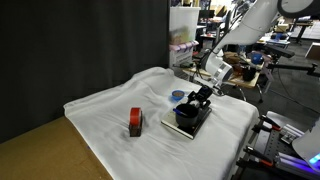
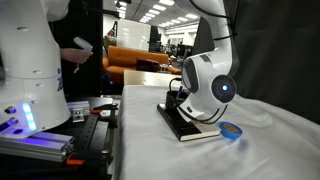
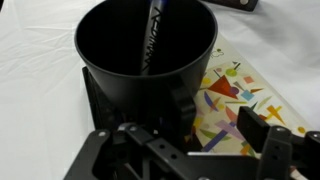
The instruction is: Remove the black cup from the book and place it on the table
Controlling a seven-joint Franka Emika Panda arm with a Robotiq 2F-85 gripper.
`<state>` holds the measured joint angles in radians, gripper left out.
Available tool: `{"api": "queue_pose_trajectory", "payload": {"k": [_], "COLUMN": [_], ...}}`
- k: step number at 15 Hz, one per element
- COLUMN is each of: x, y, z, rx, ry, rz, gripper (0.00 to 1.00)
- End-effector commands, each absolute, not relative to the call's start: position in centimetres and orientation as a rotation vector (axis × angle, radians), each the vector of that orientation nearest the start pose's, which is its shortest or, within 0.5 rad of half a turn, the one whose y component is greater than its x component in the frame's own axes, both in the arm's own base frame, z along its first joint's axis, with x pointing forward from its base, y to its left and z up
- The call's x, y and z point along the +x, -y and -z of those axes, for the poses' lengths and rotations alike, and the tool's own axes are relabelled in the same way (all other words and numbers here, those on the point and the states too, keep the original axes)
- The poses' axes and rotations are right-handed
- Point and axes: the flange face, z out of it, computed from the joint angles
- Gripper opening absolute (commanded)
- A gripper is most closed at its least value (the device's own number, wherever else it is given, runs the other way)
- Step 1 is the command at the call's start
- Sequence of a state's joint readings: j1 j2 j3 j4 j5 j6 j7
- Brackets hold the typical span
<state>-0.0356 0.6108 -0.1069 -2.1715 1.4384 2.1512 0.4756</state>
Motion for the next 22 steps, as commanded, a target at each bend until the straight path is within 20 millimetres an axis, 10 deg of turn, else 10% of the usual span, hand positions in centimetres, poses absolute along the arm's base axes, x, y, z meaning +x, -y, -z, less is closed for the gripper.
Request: {"api": "queue_pose_trajectory", "payload": {"k": [1,10,22], "x": [50.4,50.37,50.45], "y": [3.77,3.74,3.79], "z": [-8.83,-8.9,-9.03], "rx": [-1.388,-1.391,-1.391], "ry": [-1.86,-1.858,-1.856], "rz": [-0.729,-0.734,-0.731], "gripper": [0.6,0.02,0.04]}}
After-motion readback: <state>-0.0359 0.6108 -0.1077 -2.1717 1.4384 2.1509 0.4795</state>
